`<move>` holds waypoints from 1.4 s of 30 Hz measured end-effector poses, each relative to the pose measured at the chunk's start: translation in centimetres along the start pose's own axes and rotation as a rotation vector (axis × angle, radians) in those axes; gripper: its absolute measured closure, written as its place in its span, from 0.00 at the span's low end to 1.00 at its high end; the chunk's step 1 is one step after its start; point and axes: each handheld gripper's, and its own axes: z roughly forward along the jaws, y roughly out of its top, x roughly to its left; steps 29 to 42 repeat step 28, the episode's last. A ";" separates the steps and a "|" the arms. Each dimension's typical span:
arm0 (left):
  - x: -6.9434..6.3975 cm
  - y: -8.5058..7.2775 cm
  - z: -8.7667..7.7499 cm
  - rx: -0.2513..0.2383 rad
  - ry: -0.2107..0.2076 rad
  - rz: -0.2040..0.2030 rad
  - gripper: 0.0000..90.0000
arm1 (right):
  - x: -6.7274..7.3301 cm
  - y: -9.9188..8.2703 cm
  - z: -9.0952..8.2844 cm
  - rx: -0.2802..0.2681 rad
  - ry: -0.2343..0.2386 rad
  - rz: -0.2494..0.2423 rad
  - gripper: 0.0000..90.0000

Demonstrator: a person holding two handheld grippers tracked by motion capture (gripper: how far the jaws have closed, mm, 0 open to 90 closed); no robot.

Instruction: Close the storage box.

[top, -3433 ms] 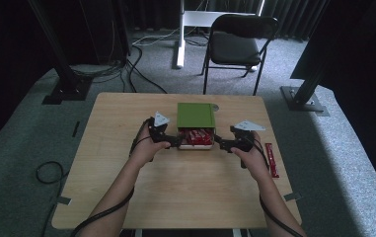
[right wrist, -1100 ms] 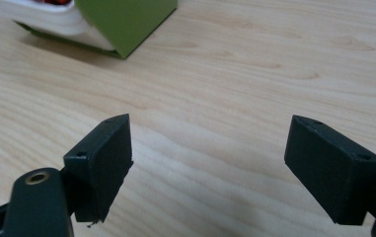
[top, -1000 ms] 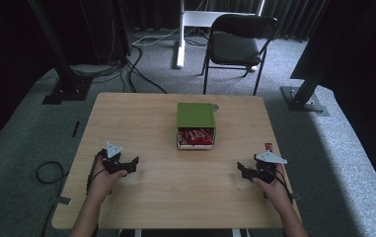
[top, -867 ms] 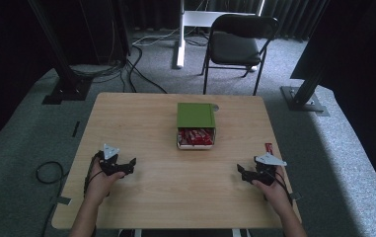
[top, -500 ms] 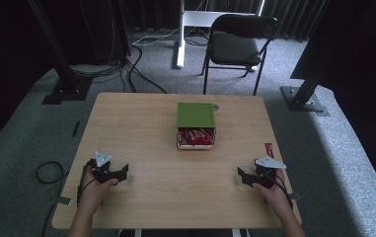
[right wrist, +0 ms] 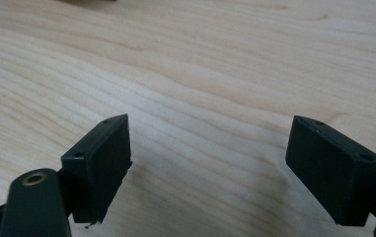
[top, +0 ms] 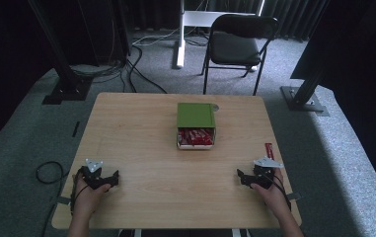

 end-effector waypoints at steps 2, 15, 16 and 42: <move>0.0 0.0 0.0 0.000 0.000 0.000 0.14 | 0.0 0.0 0.0 0.008 0.004 0.001 0.19; 0.4 -0.4 -0.3 0.015 0.052 -0.074 0.13 | 0.5 -0.1 0.2 0.060 0.001 0.002 0.15; 0.4 -0.4 -0.3 0.015 0.052 -0.074 0.13 | 0.5 -0.1 0.2 0.060 0.001 0.002 0.15; 0.1 -0.3 -0.2 0.023 0.086 -0.105 0.10 | 0.5 -0.1 0.2 0.061 -0.007 0.007 0.14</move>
